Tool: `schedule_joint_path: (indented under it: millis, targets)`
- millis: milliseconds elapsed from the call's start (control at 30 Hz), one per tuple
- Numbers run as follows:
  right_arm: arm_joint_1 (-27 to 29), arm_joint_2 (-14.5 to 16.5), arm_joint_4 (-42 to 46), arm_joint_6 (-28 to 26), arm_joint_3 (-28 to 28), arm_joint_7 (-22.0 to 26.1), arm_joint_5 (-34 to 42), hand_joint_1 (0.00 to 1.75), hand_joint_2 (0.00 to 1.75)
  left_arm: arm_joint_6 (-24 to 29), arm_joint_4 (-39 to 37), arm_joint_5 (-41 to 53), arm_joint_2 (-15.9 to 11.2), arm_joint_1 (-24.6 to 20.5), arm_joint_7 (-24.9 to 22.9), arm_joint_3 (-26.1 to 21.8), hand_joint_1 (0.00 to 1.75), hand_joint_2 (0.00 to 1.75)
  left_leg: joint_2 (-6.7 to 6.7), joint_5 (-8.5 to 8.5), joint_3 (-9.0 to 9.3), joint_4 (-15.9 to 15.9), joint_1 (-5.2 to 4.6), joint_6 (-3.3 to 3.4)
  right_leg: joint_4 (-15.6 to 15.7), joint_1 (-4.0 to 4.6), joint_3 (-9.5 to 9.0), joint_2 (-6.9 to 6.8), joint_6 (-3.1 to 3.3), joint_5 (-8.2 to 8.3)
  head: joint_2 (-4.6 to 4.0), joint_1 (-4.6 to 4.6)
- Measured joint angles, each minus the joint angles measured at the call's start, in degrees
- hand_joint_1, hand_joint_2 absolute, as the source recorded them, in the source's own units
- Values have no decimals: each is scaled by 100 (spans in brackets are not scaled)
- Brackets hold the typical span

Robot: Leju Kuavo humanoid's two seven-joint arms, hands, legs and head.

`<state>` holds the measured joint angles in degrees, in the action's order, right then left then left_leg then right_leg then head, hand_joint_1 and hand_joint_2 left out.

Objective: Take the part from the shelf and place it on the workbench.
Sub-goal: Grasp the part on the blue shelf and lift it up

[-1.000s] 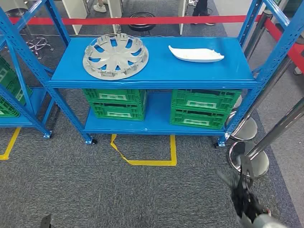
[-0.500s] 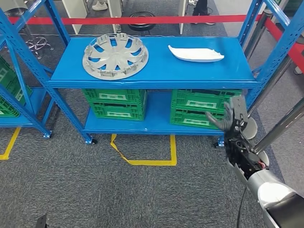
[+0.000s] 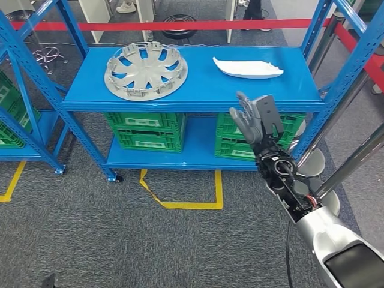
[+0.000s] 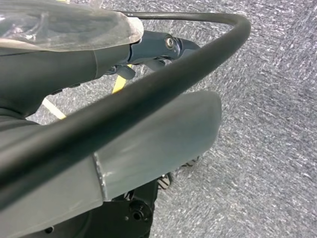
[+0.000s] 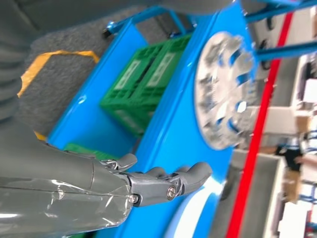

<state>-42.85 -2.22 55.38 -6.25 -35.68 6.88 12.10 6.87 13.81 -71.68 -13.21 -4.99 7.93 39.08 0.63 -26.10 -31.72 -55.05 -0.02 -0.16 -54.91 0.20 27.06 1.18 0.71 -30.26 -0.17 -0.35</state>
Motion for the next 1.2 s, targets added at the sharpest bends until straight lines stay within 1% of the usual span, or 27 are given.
schedule_joint_path:
  millis: [367,567,800,1200]
  targets:
    - [29,37,479,63,-2,-9,-57,0,0,-77,-14,-10,-1,-3,2,0,0,0,-1,0,0,-1,0,0,2,-5,1,3,0,0,0,3]
    - [155,37,625,130,14,-7,-74,0,0,-72,-34,-20,-1,-3,2,0,0,0,-1,0,0,-1,0,0,2,-4,2,3,0,0,0,1]
    - [341,29,774,66,152,16,-15,0,0,-124,-48,15,-17,-2,3,0,0,0,-2,0,0,-1,0,0,1,-3,5,4,0,0,0,1]
    - [440,14,961,19,322,-17,-74,0,0,-124,-48,52,-40,-2,2,0,0,0,-3,0,0,-1,0,0,1,-4,5,5,0,0,0,2]
